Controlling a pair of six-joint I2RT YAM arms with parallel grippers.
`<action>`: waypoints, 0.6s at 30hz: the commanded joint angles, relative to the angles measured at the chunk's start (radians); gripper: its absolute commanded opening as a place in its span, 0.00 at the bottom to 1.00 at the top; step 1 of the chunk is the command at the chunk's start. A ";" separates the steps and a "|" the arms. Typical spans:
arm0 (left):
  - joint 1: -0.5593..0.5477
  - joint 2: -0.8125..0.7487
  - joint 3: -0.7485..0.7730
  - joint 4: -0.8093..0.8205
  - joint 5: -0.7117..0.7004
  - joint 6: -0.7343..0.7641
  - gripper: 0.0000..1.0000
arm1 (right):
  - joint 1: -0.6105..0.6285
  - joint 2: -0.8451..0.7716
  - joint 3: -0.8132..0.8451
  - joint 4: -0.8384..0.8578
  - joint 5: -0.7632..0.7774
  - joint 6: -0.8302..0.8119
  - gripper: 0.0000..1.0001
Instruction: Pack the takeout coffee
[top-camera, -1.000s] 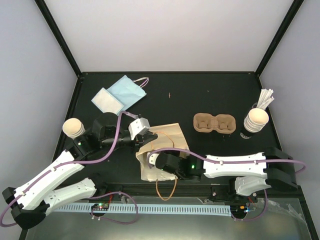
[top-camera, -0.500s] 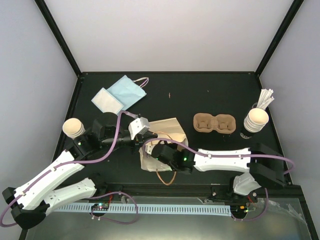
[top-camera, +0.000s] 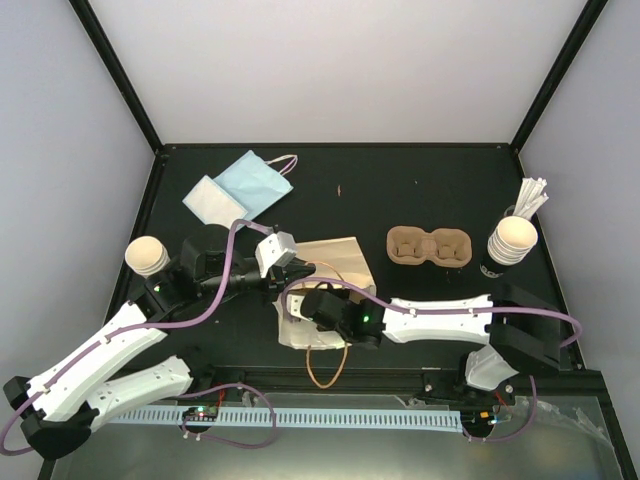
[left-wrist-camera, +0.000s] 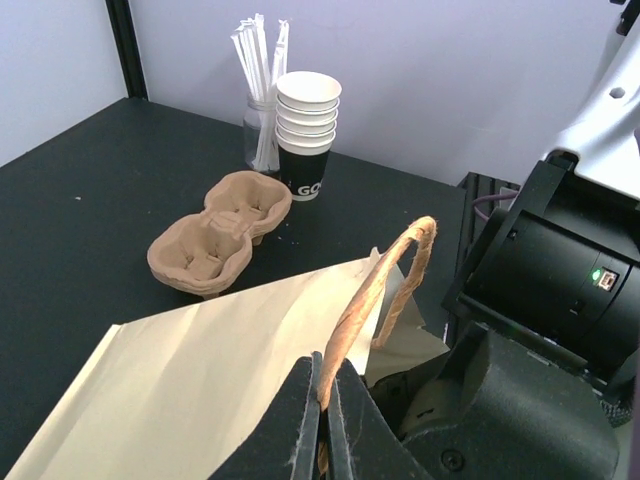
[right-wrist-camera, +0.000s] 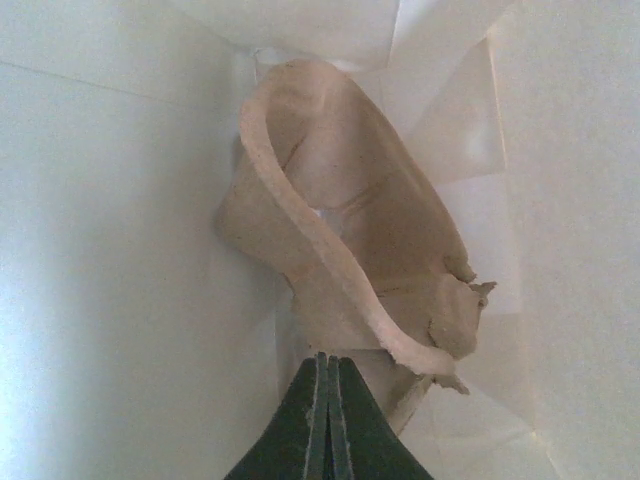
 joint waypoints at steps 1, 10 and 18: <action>-0.006 -0.003 0.037 0.030 0.006 -0.016 0.02 | -0.004 -0.067 -0.031 0.016 -0.061 0.058 0.01; -0.006 0.018 0.071 0.042 -0.051 -0.068 0.02 | 0.017 -0.081 0.069 -0.171 0.014 0.117 0.01; -0.012 0.069 0.086 0.071 0.036 -0.099 0.02 | 0.027 -0.020 0.164 -0.266 0.064 0.102 0.01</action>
